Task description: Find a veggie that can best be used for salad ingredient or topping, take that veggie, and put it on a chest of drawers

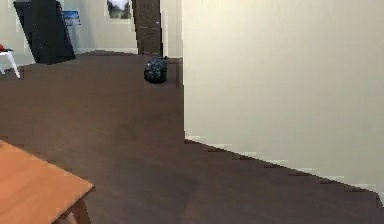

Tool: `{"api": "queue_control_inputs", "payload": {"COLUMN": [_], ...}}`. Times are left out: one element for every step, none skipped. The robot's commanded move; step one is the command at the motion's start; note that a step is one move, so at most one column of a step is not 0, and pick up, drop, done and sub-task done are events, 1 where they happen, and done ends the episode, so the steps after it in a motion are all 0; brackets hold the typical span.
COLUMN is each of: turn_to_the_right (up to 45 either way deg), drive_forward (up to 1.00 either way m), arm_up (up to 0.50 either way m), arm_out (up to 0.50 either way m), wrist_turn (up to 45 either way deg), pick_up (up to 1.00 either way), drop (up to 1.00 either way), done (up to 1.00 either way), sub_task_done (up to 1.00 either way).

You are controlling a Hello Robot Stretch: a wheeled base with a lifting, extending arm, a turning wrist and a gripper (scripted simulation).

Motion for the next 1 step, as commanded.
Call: {"api": "queue_control_inputs", "payload": {"turn_to_the_right": [0.0], "drive_forward": [1.0], "arm_up": [0.0], "arm_out": [0.0], "wrist_turn": [0.0], "pick_up": [0.0], "drop": [0.0], "done": [0.0], "sub_task_done": [0.0]}}
